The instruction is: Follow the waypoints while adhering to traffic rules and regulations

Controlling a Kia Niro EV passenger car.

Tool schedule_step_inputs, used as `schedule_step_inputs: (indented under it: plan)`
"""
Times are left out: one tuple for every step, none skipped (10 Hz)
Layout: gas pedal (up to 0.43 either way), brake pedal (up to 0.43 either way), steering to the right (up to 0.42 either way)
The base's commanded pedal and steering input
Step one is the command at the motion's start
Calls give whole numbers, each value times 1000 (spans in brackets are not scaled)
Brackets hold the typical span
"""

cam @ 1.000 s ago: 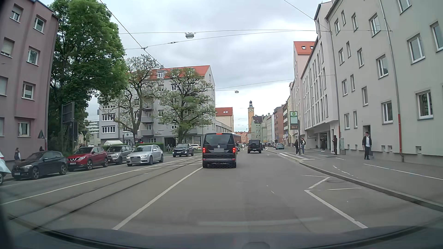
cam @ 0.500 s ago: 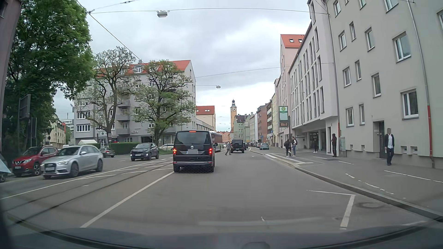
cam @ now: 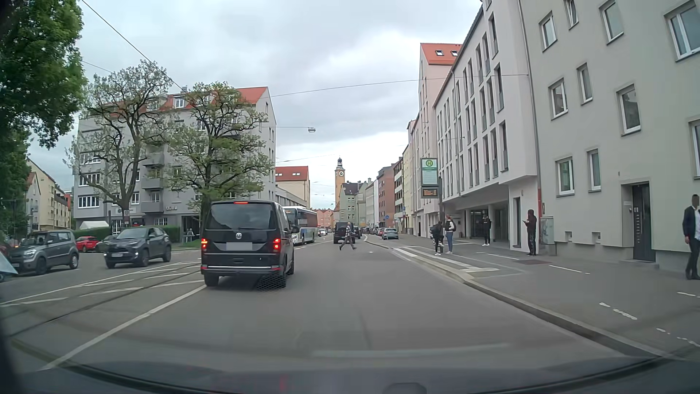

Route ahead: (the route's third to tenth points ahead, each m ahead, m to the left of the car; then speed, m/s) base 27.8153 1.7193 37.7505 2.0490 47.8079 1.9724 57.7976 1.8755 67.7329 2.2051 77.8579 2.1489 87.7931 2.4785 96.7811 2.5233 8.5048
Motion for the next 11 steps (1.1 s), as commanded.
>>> schedule_step_inputs:
  plan:
    - [0, 0, 30]
    - [0, 0, 25]
    - [0, 0, 18]
    - [0, 0, 6]
    - [0, 0, -1]
    - [0, 0, -8]
    - [0, 0, -19]
    - [0, 0, -35]
    - [0, 0, -47]
    - [0, 0, -49]
    - [20, 0, -49]
